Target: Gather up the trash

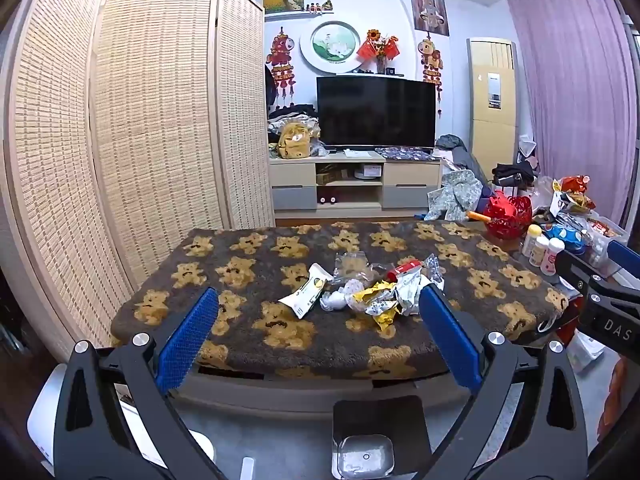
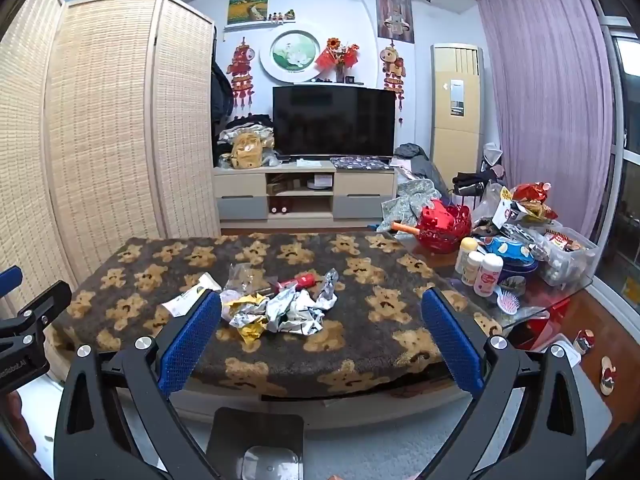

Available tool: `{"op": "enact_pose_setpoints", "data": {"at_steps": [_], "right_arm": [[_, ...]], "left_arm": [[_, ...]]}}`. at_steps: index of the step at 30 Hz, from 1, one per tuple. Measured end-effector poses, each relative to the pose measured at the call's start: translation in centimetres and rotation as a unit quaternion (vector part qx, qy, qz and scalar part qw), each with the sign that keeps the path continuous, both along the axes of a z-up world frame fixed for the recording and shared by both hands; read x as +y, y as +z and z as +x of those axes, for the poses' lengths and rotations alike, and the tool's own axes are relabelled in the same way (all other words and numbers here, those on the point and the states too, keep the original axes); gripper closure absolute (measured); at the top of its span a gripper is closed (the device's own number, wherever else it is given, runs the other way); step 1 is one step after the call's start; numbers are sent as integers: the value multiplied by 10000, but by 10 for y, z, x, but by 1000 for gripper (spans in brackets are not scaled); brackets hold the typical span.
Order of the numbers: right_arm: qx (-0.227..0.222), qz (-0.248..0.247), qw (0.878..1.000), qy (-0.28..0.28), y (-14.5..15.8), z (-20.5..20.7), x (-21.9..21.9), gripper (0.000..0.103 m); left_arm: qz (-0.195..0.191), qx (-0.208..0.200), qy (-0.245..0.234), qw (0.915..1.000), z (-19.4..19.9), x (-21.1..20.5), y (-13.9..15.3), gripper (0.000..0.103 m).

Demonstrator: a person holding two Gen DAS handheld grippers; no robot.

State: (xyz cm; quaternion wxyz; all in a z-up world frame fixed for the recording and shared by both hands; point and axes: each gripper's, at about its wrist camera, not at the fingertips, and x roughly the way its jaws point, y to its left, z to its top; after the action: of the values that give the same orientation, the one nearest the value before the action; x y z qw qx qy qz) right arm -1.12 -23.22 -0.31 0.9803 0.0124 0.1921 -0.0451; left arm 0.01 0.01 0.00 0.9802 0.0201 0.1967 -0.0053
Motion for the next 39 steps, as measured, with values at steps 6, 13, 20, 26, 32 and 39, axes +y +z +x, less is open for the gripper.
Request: {"op": "enact_pose_setpoints", "data": {"at_steps": [6, 13, 20, 26, 32, 39], "right_arm": [[-6, 3, 10000, -11, 1, 1, 0, 3], [-51, 19, 10000, 5, 7, -5, 0, 3], [-31, 12, 10000, 18, 3, -2, 1, 3], [-17, 36, 10000, 47, 1, -2, 3, 3], [-16, 36, 10000, 38, 0, -2, 2, 3], [-12, 43, 10000, 35, 1, -1, 3, 3]], "left_arm": [[1, -13, 1, 10000, 0, 0, 0, 8], [2, -19, 0, 10000, 0, 0, 0, 8], [-6, -30, 0, 10000, 0, 0, 0, 8], [-12, -24, -13, 10000, 0, -1, 0, 8], [-18, -34, -1, 10000, 1, 3, 8, 8], [-22, -43, 0, 10000, 0, 3, 7, 8]]}}
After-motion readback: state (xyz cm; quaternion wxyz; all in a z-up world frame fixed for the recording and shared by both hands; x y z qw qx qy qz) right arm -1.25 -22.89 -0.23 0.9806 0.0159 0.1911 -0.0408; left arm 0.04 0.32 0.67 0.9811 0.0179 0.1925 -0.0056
